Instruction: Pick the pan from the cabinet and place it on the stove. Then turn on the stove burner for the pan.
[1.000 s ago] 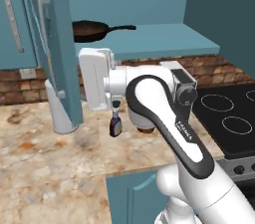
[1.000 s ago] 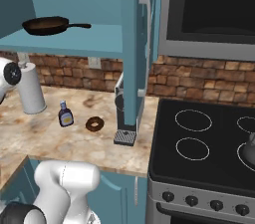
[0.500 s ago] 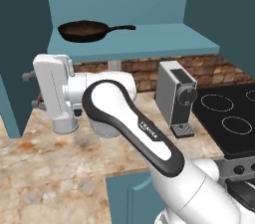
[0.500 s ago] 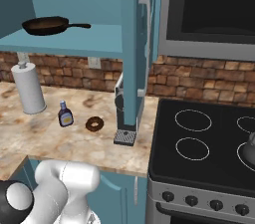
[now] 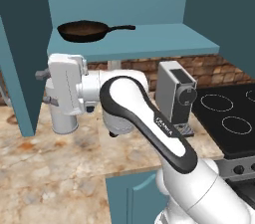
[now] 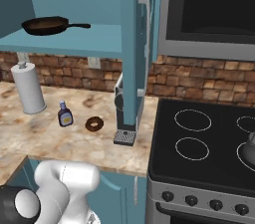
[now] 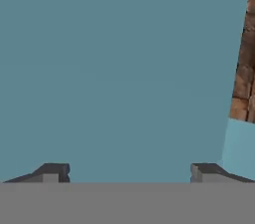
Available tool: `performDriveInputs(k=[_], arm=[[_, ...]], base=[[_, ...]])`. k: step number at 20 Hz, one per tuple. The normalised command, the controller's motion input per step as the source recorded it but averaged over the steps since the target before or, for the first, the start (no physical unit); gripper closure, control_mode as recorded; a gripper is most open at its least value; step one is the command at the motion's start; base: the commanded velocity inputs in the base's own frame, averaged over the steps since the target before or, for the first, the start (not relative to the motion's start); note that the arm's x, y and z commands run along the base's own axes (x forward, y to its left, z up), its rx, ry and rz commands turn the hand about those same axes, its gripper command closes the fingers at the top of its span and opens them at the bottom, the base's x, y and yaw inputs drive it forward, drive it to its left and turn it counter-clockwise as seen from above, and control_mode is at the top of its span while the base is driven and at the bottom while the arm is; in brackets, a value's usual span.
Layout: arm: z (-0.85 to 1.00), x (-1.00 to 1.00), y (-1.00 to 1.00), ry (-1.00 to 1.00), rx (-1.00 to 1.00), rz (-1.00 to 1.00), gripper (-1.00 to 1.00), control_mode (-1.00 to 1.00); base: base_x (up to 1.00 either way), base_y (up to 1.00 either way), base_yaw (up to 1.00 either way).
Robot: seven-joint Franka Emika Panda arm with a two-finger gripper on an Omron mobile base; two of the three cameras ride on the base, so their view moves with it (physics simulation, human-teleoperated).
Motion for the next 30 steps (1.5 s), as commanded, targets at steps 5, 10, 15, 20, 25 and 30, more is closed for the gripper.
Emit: performDriveInputs(k=[5,10,15,20,25,30], arm=[[0.03,-0.07,-0.50,-0.26,0.00,0.04,-1.00,-1.00],[0.08,-0.04,-0.57,-0.37,0.00,0.05,-1.00,-1.00],[0.22,0.00,-0.49,-0.29,0.00,0.02,-1.00,-1.00],[0.25,0.00,-0.39,-0.27,0.00,0.00,-1.00,-1.00],[0.20,0.00,-0.39,-0.27,-0.02,0.00,-1.00,-1.00],[0.18,0.00,-0.47,-0.21,-0.02,0.00,-1.00,-1.00]], base=[[0.00,0.00,0.00],[0.00,0.00,0.00],[0.00,0.00,0.00],[0.00,0.00,0.00],[0.00,0.00,0.00],[0.00,0.00,0.00]])
